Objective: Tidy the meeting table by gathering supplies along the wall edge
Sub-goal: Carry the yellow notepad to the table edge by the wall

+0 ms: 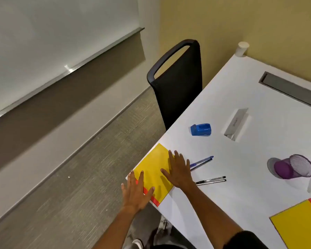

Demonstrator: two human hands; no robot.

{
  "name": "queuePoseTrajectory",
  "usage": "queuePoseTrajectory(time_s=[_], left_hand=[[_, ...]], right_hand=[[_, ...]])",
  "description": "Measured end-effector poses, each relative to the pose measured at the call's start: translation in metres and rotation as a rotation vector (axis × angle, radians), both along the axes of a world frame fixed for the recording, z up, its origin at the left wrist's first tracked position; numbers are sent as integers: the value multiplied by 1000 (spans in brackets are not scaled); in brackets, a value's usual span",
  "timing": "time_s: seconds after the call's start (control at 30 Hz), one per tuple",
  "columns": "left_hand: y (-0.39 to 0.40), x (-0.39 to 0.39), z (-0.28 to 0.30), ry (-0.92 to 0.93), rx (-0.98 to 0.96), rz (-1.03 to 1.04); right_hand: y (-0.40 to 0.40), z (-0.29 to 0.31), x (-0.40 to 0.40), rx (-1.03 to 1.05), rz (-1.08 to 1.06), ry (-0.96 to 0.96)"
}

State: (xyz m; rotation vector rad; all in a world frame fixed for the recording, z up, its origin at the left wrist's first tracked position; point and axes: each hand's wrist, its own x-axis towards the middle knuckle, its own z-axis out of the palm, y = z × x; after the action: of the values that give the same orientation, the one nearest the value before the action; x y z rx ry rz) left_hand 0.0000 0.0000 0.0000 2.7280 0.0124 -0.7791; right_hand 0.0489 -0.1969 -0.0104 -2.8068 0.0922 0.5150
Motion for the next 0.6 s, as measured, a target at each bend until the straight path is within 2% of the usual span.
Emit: queuePoseTrajectory(time_s=[0.17,0.27,0.37,0.6], left_hand=[[9,-12,-18,80,23,192],[7,-11,-18,34,-24,256],[-1,-10,-18,0,-96,296],[-2,-14,-26,-26,-393,595]], right_hand=[[4,-14,11,30,-35,35],[5,-20,15,59,-37,22],[3,-24,20,109,-80,13],[7,-18,30,220,-140,43]])
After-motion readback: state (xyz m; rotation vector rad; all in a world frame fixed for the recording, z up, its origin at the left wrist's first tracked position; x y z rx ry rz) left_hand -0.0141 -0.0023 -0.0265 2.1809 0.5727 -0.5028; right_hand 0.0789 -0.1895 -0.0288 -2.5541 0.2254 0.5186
